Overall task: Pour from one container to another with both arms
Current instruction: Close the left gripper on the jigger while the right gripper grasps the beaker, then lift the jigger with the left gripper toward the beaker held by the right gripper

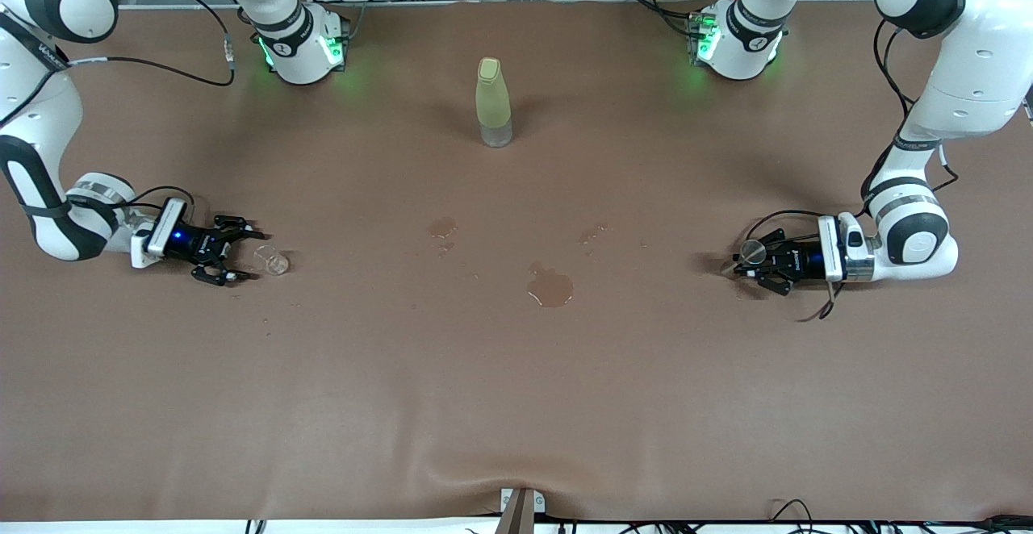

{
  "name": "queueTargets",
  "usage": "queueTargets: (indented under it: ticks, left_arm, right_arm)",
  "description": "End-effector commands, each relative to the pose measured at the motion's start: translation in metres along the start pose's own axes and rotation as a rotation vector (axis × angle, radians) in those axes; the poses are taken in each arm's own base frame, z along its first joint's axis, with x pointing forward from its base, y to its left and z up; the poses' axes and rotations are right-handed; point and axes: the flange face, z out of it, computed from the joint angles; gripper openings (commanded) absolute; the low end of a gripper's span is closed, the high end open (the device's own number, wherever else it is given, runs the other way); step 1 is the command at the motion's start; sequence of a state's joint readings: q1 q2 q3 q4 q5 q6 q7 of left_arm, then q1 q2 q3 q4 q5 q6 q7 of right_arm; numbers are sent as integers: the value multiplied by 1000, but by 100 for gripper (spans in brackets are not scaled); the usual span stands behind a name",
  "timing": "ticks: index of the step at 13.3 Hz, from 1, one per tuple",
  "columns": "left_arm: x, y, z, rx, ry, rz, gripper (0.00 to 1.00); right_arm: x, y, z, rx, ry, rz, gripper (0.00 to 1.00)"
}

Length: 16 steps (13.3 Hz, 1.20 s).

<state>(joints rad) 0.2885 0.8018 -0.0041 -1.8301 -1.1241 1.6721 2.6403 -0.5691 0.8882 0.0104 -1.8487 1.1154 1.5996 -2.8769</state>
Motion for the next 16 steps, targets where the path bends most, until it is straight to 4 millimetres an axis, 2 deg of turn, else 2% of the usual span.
queueTargets:
  ticks: [1,5,8,11,12,16]
  left_arm:
    - [8,-6,5,21,-14,58,0]
    - [38,-24,13,3,-36,121,0]
    - [70,-43,39,-17,-15,173,0]
    - [117,-61,85,-23,-21,241,0]
    - [128,-64,106,-24,-21,250,0]
    - [154,-70,170,25,37,169,0]
  right_arm:
    - [-20,-15,2,-53,21,-343,100]
    - [-21,-5,-2,-75,15,-360,100]
    - [-20,-1,-1,-74,12,-367,100]
    - [-20,3,11,-89,23,-365,100]
    - [-20,4,16,-84,24,-366,100]
    - [-16,10,41,-72,44,-367,100]
